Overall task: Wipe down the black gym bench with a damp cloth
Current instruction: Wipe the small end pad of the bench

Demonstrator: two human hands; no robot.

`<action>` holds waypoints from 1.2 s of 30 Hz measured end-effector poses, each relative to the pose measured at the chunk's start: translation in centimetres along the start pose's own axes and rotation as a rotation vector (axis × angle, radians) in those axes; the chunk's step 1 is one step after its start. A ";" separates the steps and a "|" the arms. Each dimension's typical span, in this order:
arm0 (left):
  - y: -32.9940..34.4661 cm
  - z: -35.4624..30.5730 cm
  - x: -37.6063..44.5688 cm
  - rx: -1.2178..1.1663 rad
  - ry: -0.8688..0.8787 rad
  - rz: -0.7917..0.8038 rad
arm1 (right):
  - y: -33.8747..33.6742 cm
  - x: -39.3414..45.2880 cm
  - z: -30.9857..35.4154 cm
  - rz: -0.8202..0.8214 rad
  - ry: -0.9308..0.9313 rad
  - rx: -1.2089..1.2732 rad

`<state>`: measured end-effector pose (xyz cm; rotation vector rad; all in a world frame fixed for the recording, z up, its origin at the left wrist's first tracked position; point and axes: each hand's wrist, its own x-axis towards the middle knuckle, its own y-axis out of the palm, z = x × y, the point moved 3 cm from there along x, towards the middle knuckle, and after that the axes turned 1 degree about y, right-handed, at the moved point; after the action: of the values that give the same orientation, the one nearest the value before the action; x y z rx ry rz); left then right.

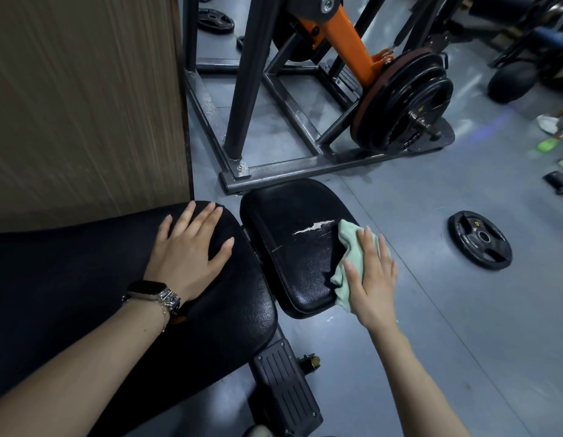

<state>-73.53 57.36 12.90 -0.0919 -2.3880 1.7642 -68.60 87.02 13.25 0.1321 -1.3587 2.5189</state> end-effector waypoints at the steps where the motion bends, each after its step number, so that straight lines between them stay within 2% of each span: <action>1: 0.0 0.0 0.0 -0.002 -0.001 -0.001 | 0.1 0.4 0.0 -0.023 0.003 0.031; 5: 0.0 0.0 0.0 0.002 0.001 -0.004 | 0.6 0.4 0.6 -0.152 -0.015 0.081; 15: 0.2 0.0 0.0 0.014 0.004 0.004 | 3.4 -3.9 2.9 -0.170 -0.130 -0.078; 20: 0.2 0.1 0.1 0.018 0.009 0.007 | 4.4 -5.5 4.0 -0.132 -0.181 -0.102; 26: 0.0 0.1 0.1 0.010 0.011 0.003 | 3.1 -4.4 2.3 -0.038 -0.319 -0.182; 36: 0.0 0.1 0.0 0.003 0.002 0.008 | 2.5 -3.9 1.9 -0.027 -0.260 -0.186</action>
<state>-73.60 57.29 12.83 -0.1031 -2.3865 1.7702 -65.66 83.36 11.51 0.4503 -1.6691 2.4013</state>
